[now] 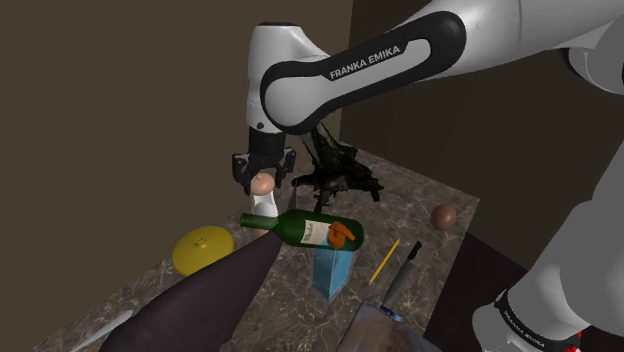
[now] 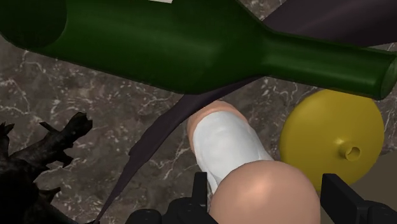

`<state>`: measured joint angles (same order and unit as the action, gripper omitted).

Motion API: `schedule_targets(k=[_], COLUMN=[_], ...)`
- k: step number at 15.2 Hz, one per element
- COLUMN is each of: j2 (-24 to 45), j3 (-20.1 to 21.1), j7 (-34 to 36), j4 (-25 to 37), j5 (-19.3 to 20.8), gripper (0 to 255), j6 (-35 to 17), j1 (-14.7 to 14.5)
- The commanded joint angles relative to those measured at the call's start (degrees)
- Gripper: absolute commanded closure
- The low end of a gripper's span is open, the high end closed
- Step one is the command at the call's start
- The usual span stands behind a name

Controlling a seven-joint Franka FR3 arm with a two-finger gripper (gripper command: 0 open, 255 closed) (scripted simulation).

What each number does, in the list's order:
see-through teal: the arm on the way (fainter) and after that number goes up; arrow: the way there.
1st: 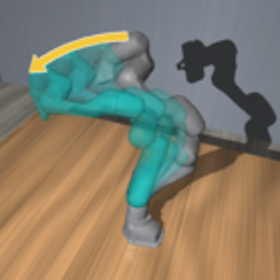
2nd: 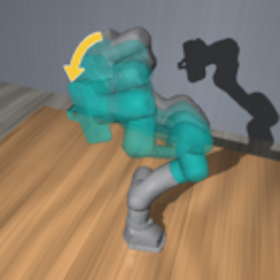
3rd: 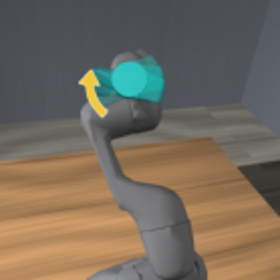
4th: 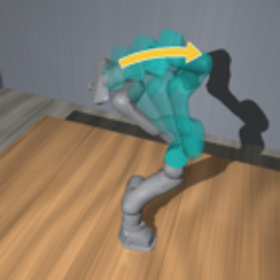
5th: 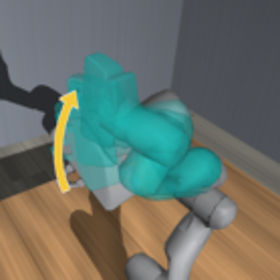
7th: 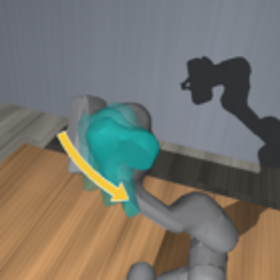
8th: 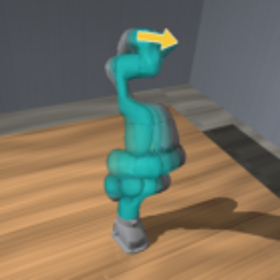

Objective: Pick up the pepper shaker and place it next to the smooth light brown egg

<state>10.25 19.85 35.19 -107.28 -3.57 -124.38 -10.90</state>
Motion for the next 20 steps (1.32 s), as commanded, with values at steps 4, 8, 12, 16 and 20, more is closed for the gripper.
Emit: schedule_targets(k=[4,8,12,16,20], j2=[-0.89,-1.56,-2.03,-2.3,-2.35], j3=[0.05,0.08,0.09,0.11,0.13], j7=[0.17,0.3,0.48,0.71,0.99], j4=[2.93,5.21,7.71,10.47,13.48], j5=[-0.18,-0.32,-0.39,-0.39,-0.32], gripper=[255,255,255,255,255], j6=[3.78,6.68,9.63,12.62,15.67], j1=[0.07,0.12,0.16,0.16,0.13])
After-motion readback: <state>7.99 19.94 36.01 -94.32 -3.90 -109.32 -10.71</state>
